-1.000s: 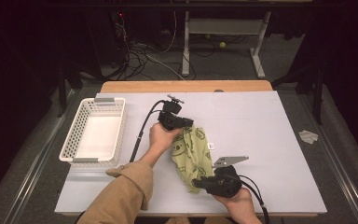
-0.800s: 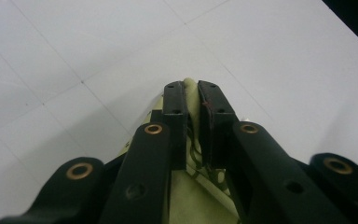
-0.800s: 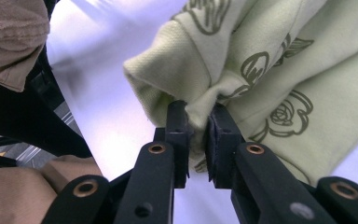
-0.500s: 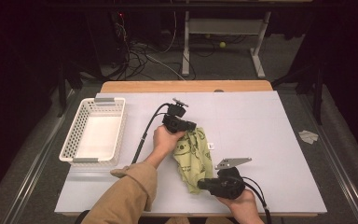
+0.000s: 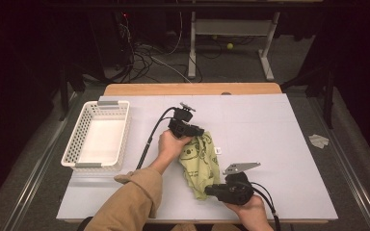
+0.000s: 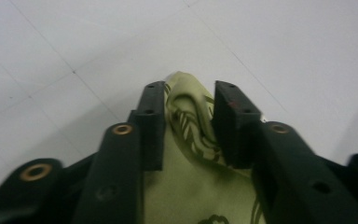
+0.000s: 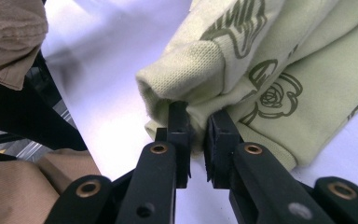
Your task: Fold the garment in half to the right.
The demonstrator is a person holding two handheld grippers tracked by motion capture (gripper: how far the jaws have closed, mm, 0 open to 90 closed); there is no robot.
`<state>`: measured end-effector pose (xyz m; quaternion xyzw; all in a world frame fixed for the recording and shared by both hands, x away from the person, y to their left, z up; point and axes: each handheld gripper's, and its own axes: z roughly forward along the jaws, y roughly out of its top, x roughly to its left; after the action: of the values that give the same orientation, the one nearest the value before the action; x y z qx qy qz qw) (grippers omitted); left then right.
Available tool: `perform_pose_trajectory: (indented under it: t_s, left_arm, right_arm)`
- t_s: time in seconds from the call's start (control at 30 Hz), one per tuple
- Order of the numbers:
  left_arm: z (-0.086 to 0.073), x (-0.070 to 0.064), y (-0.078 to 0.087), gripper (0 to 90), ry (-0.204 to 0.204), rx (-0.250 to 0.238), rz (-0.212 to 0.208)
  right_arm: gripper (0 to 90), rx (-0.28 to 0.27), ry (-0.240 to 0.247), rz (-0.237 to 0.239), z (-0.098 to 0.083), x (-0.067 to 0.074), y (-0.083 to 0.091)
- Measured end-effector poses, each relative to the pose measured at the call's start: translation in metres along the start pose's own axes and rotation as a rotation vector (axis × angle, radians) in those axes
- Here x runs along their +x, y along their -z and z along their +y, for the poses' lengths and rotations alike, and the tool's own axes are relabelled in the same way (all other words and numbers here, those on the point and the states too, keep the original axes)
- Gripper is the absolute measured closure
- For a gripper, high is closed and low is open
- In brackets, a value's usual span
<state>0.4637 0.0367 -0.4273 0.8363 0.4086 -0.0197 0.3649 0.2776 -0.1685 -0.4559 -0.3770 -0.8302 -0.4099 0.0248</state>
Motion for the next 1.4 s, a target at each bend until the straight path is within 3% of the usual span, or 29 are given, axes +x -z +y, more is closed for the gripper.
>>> perform_pose_trajectory:
  t_s: [0.17,0.27,0.37,0.63,0.9,1.13,1.4]
  left_arm:
    - [0.001,-0.003,0.013,47.0,-0.008,-0.02,-0.004]
    - [-0.001,-0.005,0.022,45.8,-0.027,-0.031,0.012]
    - [-0.004,-0.005,0.031,43.9,-0.02,-0.041,0.006]
    - [-0.022,-0.006,0.047,42.5,-0.02,-0.024,0.025]
    - [-0.039,-0.002,0.051,39.3,0.023,0.0,0.004]
    - [-0.056,-0.005,0.046,37.4,0.031,0.021,-0.011]
    - [-0.063,-0.008,0.041,36.9,0.024,0.031,0.002]
  right_arm:
    - [83.5,0.003,0.0,0.004,0.001,-0.001,0.0]
    - [83.5,0.004,-0.003,0.006,0.001,-0.001,0.0]
    - [83.4,0.005,-0.003,0.006,0.001,-0.001,0.0]
    - [83.2,0.009,-0.007,0.006,0.002,-0.001,0.0]
    - [83.1,0.017,-0.004,0.005,0.004,0.0,0.001]
    - [81.9,0.016,0.009,-0.007,0.004,0.002,0.002]
    - [75.9,0.019,0.026,-0.025,0.004,0.005,0.006]
